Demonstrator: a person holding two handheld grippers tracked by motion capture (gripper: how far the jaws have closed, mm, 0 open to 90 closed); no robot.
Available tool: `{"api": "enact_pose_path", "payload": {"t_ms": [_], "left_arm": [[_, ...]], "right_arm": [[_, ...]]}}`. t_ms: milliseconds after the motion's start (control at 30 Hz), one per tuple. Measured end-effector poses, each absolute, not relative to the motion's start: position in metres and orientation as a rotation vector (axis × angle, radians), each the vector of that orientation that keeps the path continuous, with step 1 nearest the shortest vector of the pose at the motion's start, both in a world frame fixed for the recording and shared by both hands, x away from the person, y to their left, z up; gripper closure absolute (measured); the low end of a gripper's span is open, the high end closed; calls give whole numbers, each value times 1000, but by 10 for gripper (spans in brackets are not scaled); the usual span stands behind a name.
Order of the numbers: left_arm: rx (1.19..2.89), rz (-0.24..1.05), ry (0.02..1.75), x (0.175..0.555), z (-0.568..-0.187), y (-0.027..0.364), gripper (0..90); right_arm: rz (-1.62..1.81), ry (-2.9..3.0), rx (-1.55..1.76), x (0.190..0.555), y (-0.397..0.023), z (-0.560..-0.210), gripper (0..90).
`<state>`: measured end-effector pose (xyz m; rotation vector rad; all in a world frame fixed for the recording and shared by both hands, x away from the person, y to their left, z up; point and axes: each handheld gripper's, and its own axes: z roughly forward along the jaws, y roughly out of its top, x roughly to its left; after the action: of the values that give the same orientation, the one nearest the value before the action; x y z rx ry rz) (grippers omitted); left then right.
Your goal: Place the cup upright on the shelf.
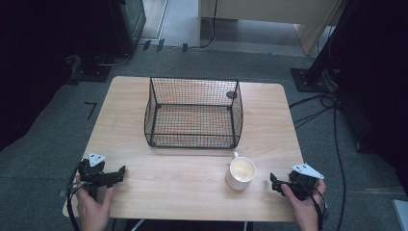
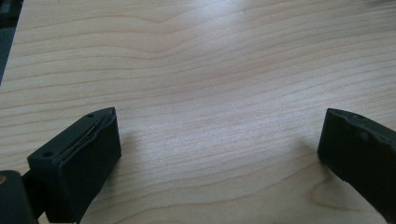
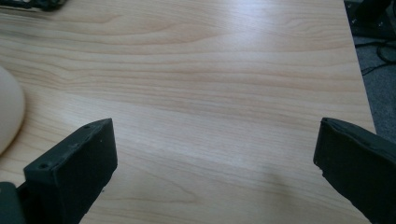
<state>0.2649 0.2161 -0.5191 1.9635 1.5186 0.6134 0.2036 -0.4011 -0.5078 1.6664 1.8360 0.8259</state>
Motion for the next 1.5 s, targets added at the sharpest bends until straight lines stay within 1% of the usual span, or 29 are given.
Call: {"api": "enact_pose_path", "payload": {"t_ms": [533, 1500], "left_arm": [[1963, 614, 1519, 265, -519, 216, 0], [1963, 614, 1519, 265, -519, 216, 0]], "right_arm": [[872, 1873, 1599, 195, -376, -497, 0], [947, 2034, 1446, 182, -339, -496, 0]]}}
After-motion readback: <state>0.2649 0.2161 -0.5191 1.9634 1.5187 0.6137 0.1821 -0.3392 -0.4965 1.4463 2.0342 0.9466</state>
